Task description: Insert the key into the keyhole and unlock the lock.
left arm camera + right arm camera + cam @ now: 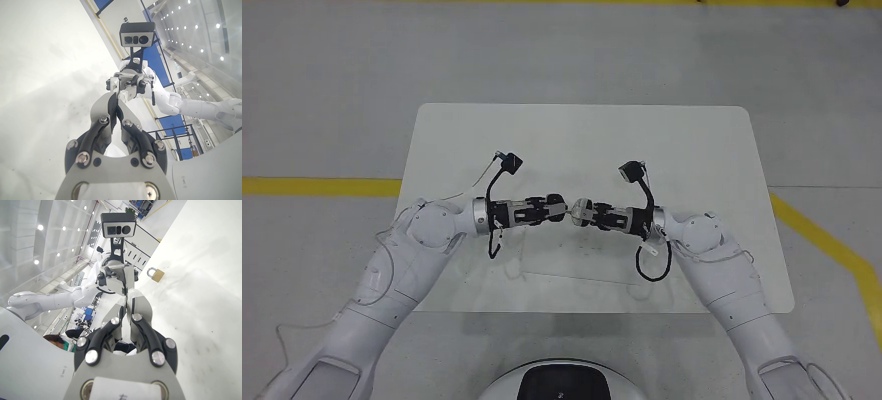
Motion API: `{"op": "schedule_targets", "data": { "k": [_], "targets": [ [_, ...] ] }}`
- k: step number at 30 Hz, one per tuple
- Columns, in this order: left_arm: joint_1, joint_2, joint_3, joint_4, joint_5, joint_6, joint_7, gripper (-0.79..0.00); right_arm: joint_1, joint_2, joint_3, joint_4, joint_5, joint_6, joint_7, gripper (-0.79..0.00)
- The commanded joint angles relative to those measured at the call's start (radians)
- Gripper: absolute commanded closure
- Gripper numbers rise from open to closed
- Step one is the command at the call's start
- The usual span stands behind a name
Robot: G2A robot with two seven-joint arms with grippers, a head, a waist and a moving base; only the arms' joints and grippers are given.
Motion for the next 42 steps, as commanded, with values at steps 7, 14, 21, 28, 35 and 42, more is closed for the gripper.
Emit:
{"op": "schedule_targets", "data": {
  "k": [7, 14, 21, 28, 35, 42],
  "targets": [
    [0.004, 0.001, -0.001, -0.002, 0.003, 0.013, 0.005, -0.785, 0.007, 0.001, -0.011, 0.008, 0.010, -0.003, 0.005, 0.000],
    [0.068, 0.050, -0.161, -0.073, 0.164, -0.012, 0.051, -0.785, 0.023, 0.002, 0.003, 0.055, 0.032, -0.023, -0.036, 0.000],
    [0.426, 0.135, -0.478, -0.553, 0.755, 0.199, 0.070, -0.785, 0.027, 0.003, 0.030, 0.093, 0.000, -0.035, -0.138, 0.000],
    [0.596, 0.147, -0.482, -0.722, 1.002, 0.365, -0.037, -0.785, 0.027, 0.003, 0.030, 0.093, 0.000, -0.035, -0.138, 0.000],
    [0.420, 0.124, -0.339, -0.562, 1.044, 0.532, -0.076, -0.600, 0.027, 0.003, 0.030, 0.093, 0.000, -0.035, -0.138, 0.000],
    [0.360, 0.113, -0.285, -0.524, 1.050, 0.581, -0.088, -0.409, 0.027, 0.003, 0.030, 0.093, 0.000, -0.035, -0.138, 0.000]
  ]
}}
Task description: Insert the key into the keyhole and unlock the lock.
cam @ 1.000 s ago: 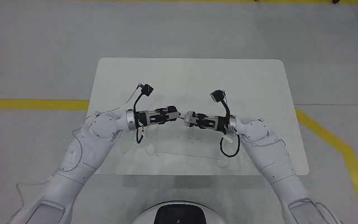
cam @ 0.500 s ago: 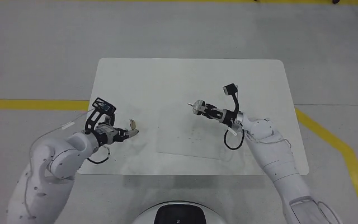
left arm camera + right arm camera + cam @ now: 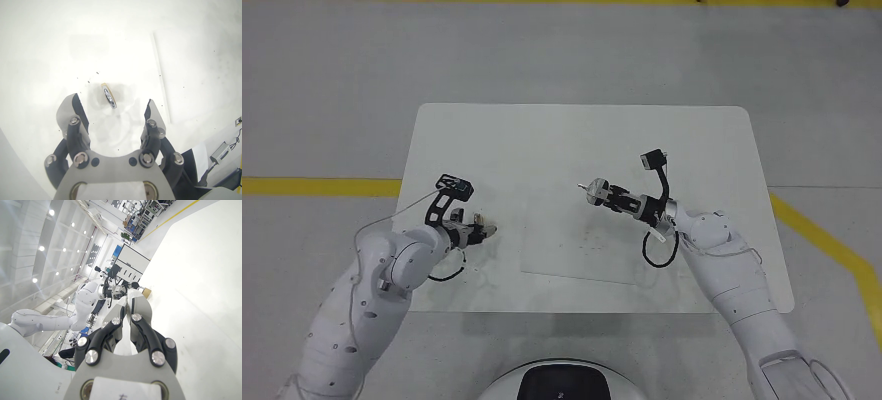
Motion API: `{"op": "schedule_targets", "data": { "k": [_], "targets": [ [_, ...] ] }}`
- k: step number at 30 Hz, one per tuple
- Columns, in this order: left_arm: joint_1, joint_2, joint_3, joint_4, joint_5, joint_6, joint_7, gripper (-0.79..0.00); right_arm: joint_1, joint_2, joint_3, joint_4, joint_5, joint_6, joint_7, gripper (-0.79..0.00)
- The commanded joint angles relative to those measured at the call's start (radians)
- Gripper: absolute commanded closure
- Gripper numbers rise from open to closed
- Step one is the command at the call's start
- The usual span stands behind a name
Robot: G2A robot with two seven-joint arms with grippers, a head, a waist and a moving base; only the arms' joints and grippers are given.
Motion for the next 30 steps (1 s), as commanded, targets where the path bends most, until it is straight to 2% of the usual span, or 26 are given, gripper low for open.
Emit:
{"op": "schedule_targets", "data": {
  "k": [1, 3, 5, 6, 7, 15, 25, 26, 27, 28, 30],
  "targets": [
    [0.000, 0.000, 0.001, -0.004, 0.006, 0.005, -0.002, -0.382, 0.000, 0.000, 0.000, 0.000, 0.000, 0.000, 0.000, 0.000],
    [0.004, 0.000, 0.002, -0.007, 0.013, 0.008, -0.008, -0.342, 0.000, 0.000, 0.000, 0.000, 0.000, 0.000, 0.000, 0.000],
    [0.008, 0.001, 0.003, -0.011, 0.018, 0.010, -0.013, -0.262, 0.000, 0.000, 0.000, 0.000, 0.000, 0.000, 0.000, 0.000],
    [0.010, 0.001, 0.004, -0.012, 0.022, 0.011, -0.016, -0.194, 0.000, 0.000, 0.000, 0.000, 0.000, 0.000, 0.000, 0.000],
    [0.011, 0.001, 0.007, -0.012, 0.030, 0.010, -0.022, 0.000, 0.000, 0.000, 0.000, 0.000, 0.000, 0.000, 0.000, 0.000],
    [-0.010, -0.006, 0.035, 0.023, 0.038, 0.012, 0.009, 0.000, 0.000, 0.000, 0.000, 0.000, 0.000, 0.000, 0.000, 0.000],
    [-0.014, -0.006, 0.024, 0.039, 0.041, -0.006, 0.036, 0.000, 0.000, 0.000, 0.000, 0.000, 0.000, 0.000, 0.000, 0.000],
    [-0.013, -0.006, 0.022, 0.038, 0.042, -0.009, 0.035, -0.009, 0.000, 0.000, 0.000, 0.000, 0.000, 0.000, 0.000, 0.000],
    [-0.012, -0.005, 0.021, 0.037, 0.042, -0.011, 0.034, -0.206, 0.000, 0.000, 0.000, 0.000, 0.000, 0.000, 0.000, 0.000],
    [-0.011, -0.005, 0.020, 0.037, 0.042, -0.012, 0.034, -0.357, 0.000, 0.000, 0.000, 0.000, 0.000, 0.000, 0.000, 0.000],
    [-0.013, -0.006, 0.022, 0.038, 0.048, -0.011, 0.033, -0.496, 0.000, 0.000, 0.000, 0.000, 0.000, 0.000, 0.000, 0.000]
  ]
}}
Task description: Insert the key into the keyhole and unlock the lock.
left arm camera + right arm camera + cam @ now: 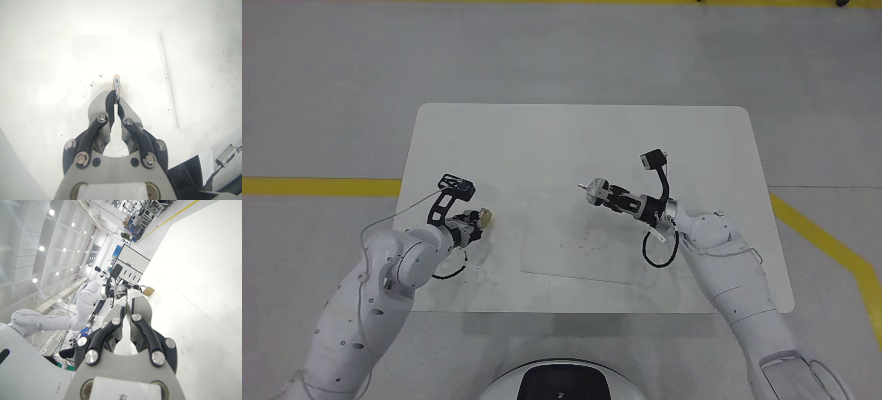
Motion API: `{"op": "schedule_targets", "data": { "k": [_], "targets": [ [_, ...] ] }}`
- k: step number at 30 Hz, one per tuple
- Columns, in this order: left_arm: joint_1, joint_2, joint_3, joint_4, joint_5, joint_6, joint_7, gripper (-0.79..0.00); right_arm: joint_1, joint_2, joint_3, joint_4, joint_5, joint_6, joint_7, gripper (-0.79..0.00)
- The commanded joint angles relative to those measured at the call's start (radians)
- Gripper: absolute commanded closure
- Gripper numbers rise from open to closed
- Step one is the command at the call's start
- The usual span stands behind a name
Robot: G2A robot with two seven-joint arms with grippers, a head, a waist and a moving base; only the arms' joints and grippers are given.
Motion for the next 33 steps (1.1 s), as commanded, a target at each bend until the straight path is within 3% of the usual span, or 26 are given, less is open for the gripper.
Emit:
{"op": "schedule_targets", "data": {
  "k": [1, 4, 6, 8, 15, 17, 19, 27, 33],
  "targets": [
    [-0.003, -0.001, 0.003, 0.003, 0.005, 0.003, 0.001, -0.533, 0.000, 0.000, 0.000, 0.000, 0.000, 0.000, 0.000, 0.000],
    [-0.010, -0.002, 0.007, 0.009, 0.003, 0.005, 0.004, -0.539, 0.000, 0.000, 0.000, 0.000, 0.000, 0.000, 0.000, 0.000],
    [-0.015, -0.004, 0.010, 0.011, 0.003, 0.006, 0.007, -0.499, 0.000, 0.000, 0.000, 0.000, 0.000, 0.000, 0.000, 0.000],
    [-0.019, -0.005, 0.012, 0.014, 0.004, 0.008, 0.013, -0.391, 0.000, 0.000, 0.000, 0.000, 0.000, 0.000, 0.000, 0.000],
    [-0.044, -0.011, 0.027, 0.037, 0.000, 0.015, 0.033, -0.289, 0.000, 0.000, 0.000, 0.000, 0.000, 0.000, 0.000, 0.000],
    [-0.052, -0.013, 0.029, 0.045, 0.006, 0.031, 0.046, -0.212, 0.000, 0.000, 0.000, 0.000, 0.000, 0.000, 0.000, 0.000],
    [-0.059, -0.016, 0.033, 0.055, -0.001, 0.040, 0.066, 0.000, 0.000, 0.000, 0.000, 0.000, 0.000, 0.000, 0.000, 0.000],
    [-0.077, -0.022, 0.047, 0.088, 0.001, 0.038, 0.068, 0.000, 0.000, 0.000, 0.000, 0.000, 0.000, 0.000, 0.000, 0.000],
    [-0.053, -0.017, -0.013, 0.084, -0.146, -0.048, 0.083, 0.000, 0.000, 0.000, 0.000, 0.000, 0.000, 0.000, 0.000, 0.000]
  ]
}}
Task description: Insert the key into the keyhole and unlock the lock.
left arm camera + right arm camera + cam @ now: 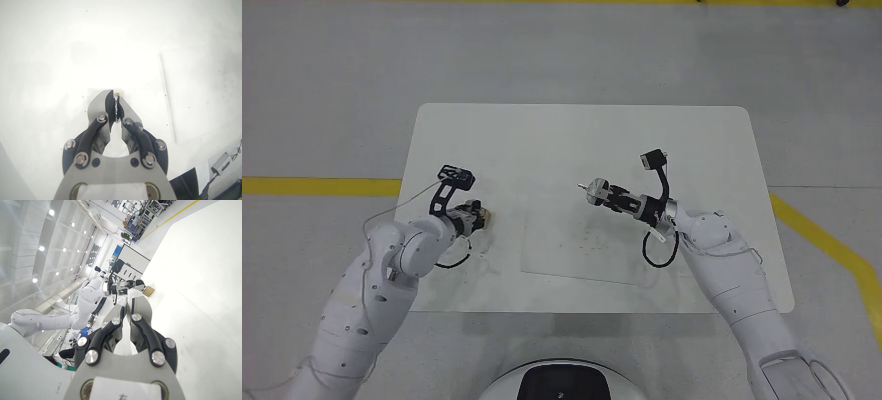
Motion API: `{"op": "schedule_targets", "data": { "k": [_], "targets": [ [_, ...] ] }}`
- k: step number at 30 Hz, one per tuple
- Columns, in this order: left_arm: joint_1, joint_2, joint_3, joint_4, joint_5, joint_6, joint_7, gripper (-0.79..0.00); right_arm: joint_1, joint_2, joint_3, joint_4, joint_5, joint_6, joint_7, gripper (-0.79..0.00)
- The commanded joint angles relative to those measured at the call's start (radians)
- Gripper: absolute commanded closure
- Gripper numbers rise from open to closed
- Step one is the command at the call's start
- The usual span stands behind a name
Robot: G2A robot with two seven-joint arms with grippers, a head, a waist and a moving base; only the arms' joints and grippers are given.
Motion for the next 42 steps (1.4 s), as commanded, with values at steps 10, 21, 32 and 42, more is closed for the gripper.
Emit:
{"op": "schedule_targets", "data": {
  "k": [10, 21, 32, 42],
  "targets": [
    [-0.101, 0.005, -0.159, 0.267, -1.043, -0.443, -0.210, 0.000, 0.000, 0.000, 0.000, 0.000, 0.000, 0.000, 0.000, 0.000],
    [-0.169, 0.002, -0.130, 0.362, -1.143, -0.455, -0.280, 0.000, 0.000, 0.000, 0.000, 0.000, 0.000, 0.000, 0.000, 0.000],
    [-0.293, -0.057, 0.027, 0.621, -1.628, -0.191, -0.366, 0.000, -0.025, -0.016, -0.090, -0.192, -0.043, 0.032, 0.007, 0.000],
    [-0.452, -0.121, 0.148, 0.892, -1.716, -0.194, -0.423, 0.000, -0.036, -0.030, -0.188, -0.309, -0.089, 0.007, 0.037, 0.000]
  ]
}}
